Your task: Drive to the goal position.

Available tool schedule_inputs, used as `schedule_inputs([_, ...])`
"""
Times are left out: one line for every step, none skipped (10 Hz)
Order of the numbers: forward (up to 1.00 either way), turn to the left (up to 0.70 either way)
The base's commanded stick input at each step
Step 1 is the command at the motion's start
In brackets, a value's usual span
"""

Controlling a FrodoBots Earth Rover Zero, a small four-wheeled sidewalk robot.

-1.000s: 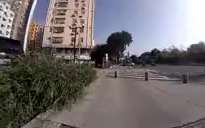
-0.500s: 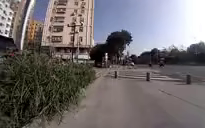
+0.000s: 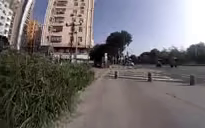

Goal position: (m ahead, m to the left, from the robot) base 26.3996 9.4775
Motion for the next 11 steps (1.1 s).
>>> schedule_inputs([0.45,0.00])
schedule_inputs([0.45,0.00])
schedule_inputs([0.45,0.00])
schedule_inputs([0.45,0.00])
schedule_inputs([0.45,0.00])
schedule_inputs([0.45,0.00])
schedule_inputs([0.45,0.00])
schedule_inputs([0.45,0.00])
schedule_inputs([0.45,0.00])
schedule_inputs([0.45,0.00])
schedule_inputs([0.45,0.00])
